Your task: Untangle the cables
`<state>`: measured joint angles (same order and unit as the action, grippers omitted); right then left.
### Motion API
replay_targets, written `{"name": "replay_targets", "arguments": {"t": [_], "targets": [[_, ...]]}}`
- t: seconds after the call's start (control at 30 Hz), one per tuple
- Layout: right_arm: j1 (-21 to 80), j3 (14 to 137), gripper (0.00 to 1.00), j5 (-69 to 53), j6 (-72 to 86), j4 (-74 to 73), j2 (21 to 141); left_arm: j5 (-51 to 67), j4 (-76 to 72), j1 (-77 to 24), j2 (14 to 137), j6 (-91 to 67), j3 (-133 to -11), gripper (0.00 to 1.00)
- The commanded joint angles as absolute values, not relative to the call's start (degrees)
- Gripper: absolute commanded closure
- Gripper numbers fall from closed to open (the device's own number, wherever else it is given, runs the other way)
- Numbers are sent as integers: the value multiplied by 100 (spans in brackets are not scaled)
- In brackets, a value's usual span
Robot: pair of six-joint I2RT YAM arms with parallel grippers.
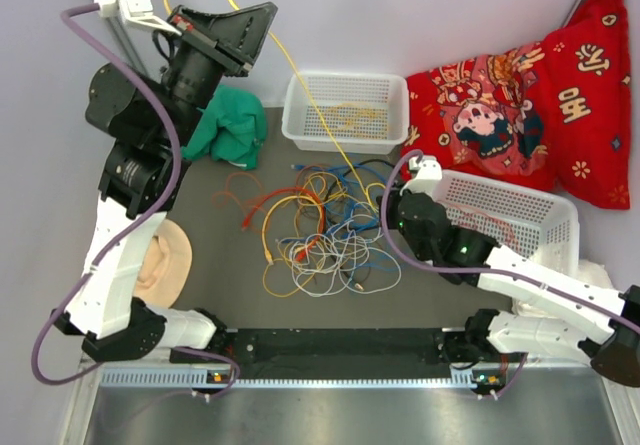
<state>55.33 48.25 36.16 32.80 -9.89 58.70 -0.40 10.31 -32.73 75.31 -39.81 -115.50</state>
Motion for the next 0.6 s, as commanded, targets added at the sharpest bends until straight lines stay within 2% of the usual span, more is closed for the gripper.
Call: {"name": "replay_targets", "arguments": {"t": [0.0,0.17,0.27,0.33,0.37,0.47,0.57], "targets": [[5440,4641,100,3692,3454,-1301,5678,-185,721,-3287,7629,-3832,-11979,100],[5423,4746,100,3577,3227,-1213,5388,-193,826,-3287,7682,-3850,-11787,100],[5275,5079,100,3656,3164,-1798,5501,-377,774,-3278,7611,-3666,-11733,100],[5055,5211,94,3613,3479,-2230,5686,-492,747,-3287,7603,-3499,-11960,100],[4941,5177,82,3508,3663,-2337,5721,-553,764,-3287,7611,-3333,-12058,100],[4536,4809,65,3016,3928,-2312,5555,-703,809,-3278,7655,-3200,-12261,100],[4518,4500,62,2857,3999,-1996,5309,-668,791,-3278,7673,-3208,-12278,100]]}}
